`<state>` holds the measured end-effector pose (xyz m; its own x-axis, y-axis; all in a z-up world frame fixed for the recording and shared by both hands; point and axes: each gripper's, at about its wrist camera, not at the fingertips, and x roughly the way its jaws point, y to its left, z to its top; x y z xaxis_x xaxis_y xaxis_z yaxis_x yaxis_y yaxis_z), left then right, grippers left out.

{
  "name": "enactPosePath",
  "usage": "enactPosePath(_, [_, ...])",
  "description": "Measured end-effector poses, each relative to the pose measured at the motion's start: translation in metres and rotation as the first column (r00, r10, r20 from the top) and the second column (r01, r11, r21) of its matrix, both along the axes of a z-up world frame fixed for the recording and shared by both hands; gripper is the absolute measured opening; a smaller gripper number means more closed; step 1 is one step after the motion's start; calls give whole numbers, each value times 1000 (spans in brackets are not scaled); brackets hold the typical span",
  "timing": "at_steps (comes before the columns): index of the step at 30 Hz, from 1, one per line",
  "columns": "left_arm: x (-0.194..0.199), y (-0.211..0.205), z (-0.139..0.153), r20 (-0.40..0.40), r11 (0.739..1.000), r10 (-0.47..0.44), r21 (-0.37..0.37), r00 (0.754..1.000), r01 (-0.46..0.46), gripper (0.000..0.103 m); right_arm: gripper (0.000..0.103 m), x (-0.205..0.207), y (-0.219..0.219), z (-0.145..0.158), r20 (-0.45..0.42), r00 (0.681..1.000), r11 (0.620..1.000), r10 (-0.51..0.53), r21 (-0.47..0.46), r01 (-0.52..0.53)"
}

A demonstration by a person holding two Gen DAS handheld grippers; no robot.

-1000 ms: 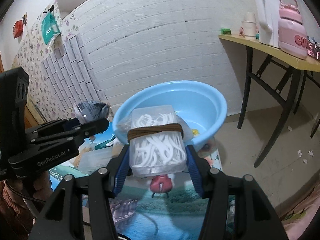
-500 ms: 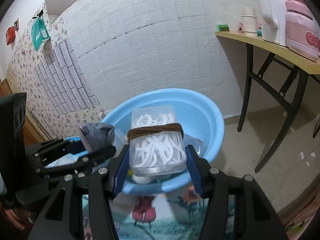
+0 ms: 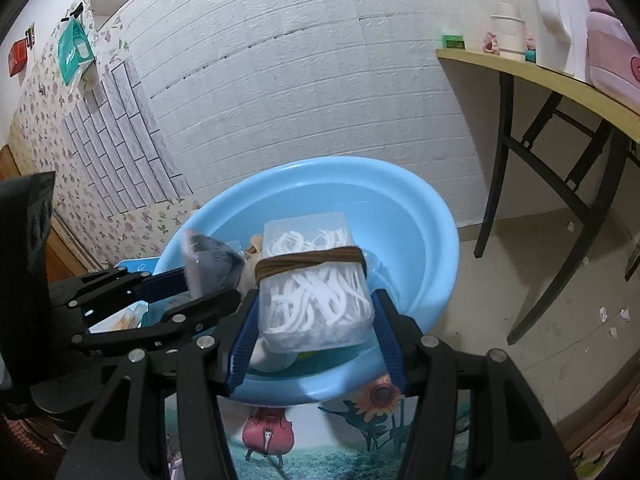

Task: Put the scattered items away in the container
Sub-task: 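Lower the packet and floss box into the basin and open both tools, then withdraw both tools and bring the left tool to the clear toothpick box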

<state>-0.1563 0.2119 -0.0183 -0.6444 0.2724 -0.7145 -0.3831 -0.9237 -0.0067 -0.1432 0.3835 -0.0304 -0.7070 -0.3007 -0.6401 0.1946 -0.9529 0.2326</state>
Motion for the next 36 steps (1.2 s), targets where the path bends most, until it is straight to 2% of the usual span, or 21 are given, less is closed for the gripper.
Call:
enactPosePath(5, [12,-7,2,-7,1000,-15,8,1000,15,46,54,7,-2,1,1,1000,1000,-16,-22,16])
enactPosePath(8, [22,-6,6,-21,999,-34,1,999,34,62,54,14,-4,5,14,999,999,-31,-20,31])
enactPosePath(9, [27,-6,7,-29,999,-32,-4,999,31,72,55,15,-5,6,17,999,999,-30,-19,30])
enactPosePath(10, [31,-8,9,-37,999,-32,-2,999,32,78,55,17,-6,7,17,999,999,-30,-13,30])
enactPosePath(20, [58,-33,21,-61,1000,-14,4,998,15,79,55,42,-17,15,27,999,999,-43,8,42])
enactPosePath(25, [74,-59,29,-92,998,56,-14,994,-58,93,55,53,-34,24,6,1000,999,-26,19,26])
enactPosePath(28, [85,-77,32,-117,995,92,-32,989,-97,95,55,59,-47,27,13,1000,1000,8,18,-8])
enactPosePath(32, [92,-105,35,-112,990,138,-19,984,-141,95,55,69,-66,30,5,999,998,38,46,-38])
enactPosePath(36, [99,-134,36,-117,981,190,-2,975,-192,95,55,79,-83,31,4,997,997,72,25,-72])
